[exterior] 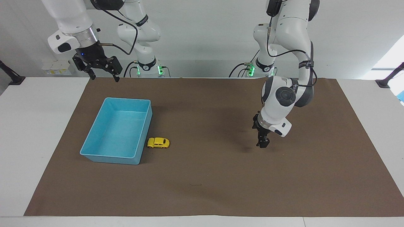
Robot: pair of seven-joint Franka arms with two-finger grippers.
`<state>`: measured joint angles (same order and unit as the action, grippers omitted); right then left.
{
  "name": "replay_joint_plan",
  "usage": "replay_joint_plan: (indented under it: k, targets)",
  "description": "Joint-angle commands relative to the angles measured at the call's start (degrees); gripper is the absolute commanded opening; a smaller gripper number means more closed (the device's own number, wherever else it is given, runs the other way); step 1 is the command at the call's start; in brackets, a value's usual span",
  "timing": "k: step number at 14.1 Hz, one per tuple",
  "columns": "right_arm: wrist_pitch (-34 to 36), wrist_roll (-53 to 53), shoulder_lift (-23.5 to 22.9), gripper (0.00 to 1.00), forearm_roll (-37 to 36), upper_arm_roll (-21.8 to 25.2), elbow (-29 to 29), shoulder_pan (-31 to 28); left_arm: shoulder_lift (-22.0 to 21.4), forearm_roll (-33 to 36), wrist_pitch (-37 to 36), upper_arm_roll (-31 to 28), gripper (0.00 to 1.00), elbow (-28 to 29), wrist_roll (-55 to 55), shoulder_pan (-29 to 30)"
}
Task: Wind up and store yellow beetle car
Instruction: 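Release the car from the left gripper so it rolls toward the box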
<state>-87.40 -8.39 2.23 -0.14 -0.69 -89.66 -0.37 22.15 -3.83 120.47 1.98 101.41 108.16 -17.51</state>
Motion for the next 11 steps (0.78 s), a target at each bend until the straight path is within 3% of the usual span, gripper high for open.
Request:
replay_joint_plan:
  k: [1, 7, 11]
  targets:
    - [0.3, 1.28, 0.67, 1.0, 0.93, -0.19, -0.43, -0.6, -0.44, 0.05, -0.32, -0.05, 1.0, -0.08, -0.67, 0.28]
    - [0.39, 1.28, 0.67, 1.0, 0.93, -0.19, -0.34, -0.6, -2.2, 0.14, -0.85, -0.13, 1.0, -3.67, -1.9, 0.81]
    - [0.3, 1.28, 0.67, 1.0, 0.93, -0.19, -0.43, -0.6, -5.01, 0.14, -2.16, -0.13, 1.0, -4.91, -12.34, 2.22]
